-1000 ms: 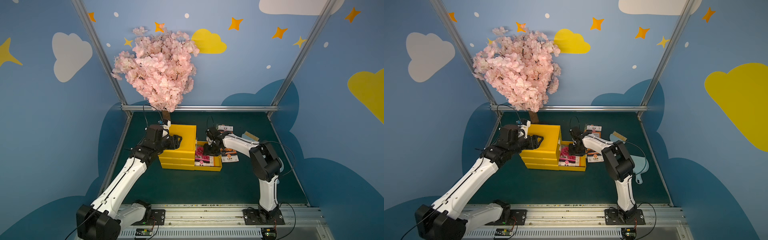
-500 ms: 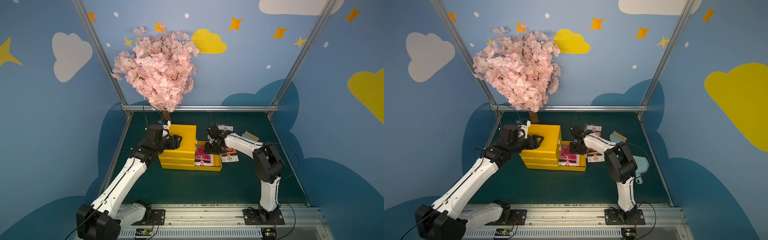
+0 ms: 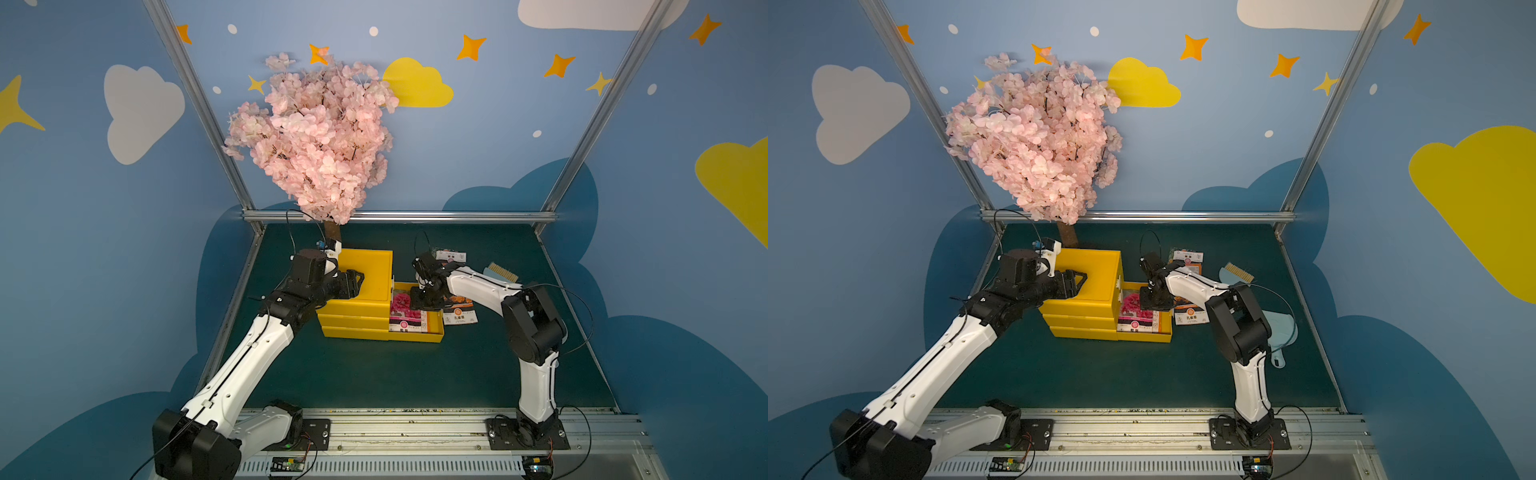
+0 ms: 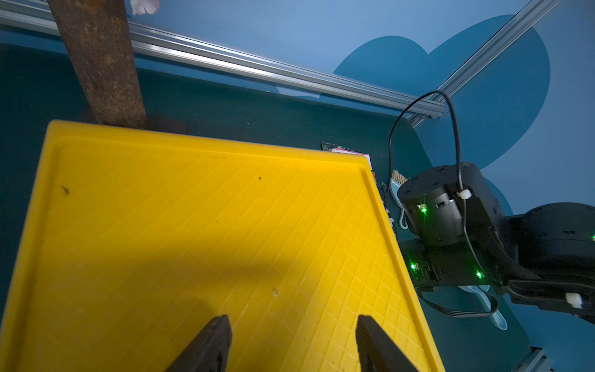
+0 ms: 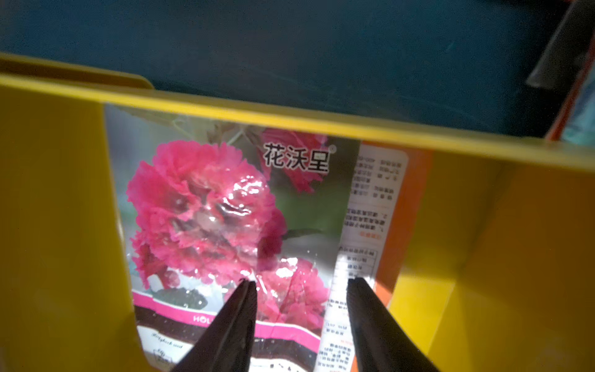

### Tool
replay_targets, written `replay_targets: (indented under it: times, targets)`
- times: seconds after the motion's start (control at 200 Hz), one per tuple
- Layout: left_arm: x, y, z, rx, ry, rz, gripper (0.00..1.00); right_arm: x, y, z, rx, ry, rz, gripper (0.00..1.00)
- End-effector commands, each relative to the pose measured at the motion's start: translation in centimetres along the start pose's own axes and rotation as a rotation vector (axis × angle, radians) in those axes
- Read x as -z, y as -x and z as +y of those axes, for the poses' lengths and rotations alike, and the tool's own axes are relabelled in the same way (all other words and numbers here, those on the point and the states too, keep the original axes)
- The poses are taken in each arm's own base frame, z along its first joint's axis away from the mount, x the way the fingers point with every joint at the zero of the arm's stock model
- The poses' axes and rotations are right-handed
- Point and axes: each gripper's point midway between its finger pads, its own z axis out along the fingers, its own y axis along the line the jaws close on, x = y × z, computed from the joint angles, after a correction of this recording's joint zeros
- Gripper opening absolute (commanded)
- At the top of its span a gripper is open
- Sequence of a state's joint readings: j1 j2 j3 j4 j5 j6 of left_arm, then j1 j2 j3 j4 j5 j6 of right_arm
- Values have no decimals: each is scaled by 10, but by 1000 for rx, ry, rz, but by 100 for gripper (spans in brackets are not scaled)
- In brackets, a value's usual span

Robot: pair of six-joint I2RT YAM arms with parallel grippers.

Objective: Take the seed bags out of the drawer
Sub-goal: Pick up the seed packet from the drawer.

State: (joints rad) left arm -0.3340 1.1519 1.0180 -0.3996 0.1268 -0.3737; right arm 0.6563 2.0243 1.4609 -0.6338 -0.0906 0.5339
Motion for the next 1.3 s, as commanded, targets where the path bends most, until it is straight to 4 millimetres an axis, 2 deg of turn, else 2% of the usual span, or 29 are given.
replay_targets:
  times: [0.0,0.235,0.466,0.616,0.726,0.951,1.086,1.297]
  targets:
    - [-10,-104,40,107,138,381,67,-3,3,6,9,8,9,51]
    - [-11,-105,40,107,138,383,67,-12,3,17,-5,58,20,44]
    - [-11,-105,40,106,138,383,67,-20,2,23,-26,91,36,22]
    - [-11,-105,41,107,141,384,67,-16,3,28,-36,123,30,7]
    - [-11,-106,41,108,141,384,67,-8,5,33,-46,163,17,0]
    - [-10,-105,41,107,143,381,67,21,12,37,-50,218,-26,0]
    - [-10,-105,41,108,146,383,67,44,16,32,-34,220,-53,0]
    - [-11,-105,41,110,144,381,67,74,20,14,-3,177,-81,0]
